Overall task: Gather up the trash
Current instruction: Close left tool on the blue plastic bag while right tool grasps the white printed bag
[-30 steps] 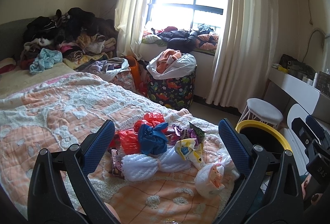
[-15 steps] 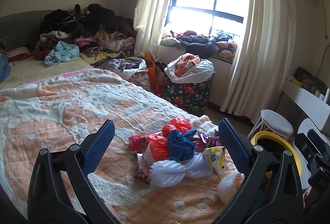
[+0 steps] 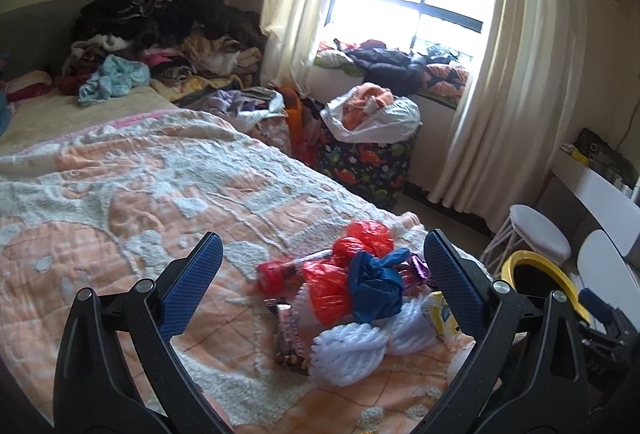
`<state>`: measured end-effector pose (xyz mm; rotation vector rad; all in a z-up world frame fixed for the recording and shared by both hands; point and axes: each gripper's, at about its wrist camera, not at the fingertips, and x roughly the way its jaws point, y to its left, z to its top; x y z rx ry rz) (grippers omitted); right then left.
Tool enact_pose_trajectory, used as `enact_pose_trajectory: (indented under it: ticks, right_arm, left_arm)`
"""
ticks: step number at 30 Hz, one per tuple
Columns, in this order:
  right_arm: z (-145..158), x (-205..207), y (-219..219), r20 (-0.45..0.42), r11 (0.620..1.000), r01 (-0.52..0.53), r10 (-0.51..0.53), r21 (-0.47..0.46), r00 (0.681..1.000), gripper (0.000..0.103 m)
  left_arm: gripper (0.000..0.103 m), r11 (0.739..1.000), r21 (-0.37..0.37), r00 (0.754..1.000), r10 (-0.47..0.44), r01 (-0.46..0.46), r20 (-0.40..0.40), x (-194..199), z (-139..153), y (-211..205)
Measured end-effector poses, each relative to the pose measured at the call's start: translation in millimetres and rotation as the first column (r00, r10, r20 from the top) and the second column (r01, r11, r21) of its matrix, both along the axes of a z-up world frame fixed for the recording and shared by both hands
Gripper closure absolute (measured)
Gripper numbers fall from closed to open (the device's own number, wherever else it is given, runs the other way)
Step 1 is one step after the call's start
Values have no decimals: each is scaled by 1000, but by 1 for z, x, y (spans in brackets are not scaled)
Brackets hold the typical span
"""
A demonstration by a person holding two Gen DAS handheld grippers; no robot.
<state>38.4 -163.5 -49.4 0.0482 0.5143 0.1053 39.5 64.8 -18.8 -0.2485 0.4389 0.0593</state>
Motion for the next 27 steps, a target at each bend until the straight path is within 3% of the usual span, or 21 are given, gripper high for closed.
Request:
enact_pose_trajectory:
  ticks: [12, 17, 22, 27]
  right_arm:
    - [-34, 33, -12, -234, 992, 101, -82, 71, 969, 6]
    - [-46, 43, -13, -293, 987, 128, -93, 102, 951, 6]
    - [-60, 60, -8, -356, 978, 132, -66, 162, 932, 6]
    - [-68, 70, -5, -388, 973, 131, -48, 192, 920, 7]
  left_arm:
    - [10, 983, 33, 973, -171, 178, -153, 53, -27, -33]
    - [11, 974, 49, 962, -210, 221, -176, 61, -36, -43]
    - [25, 965, 99, 954, -221, 244, -201, 68, -41, -55]
    - [43, 971, 68, 950, -207, 229, -236, 76, -48, -53]
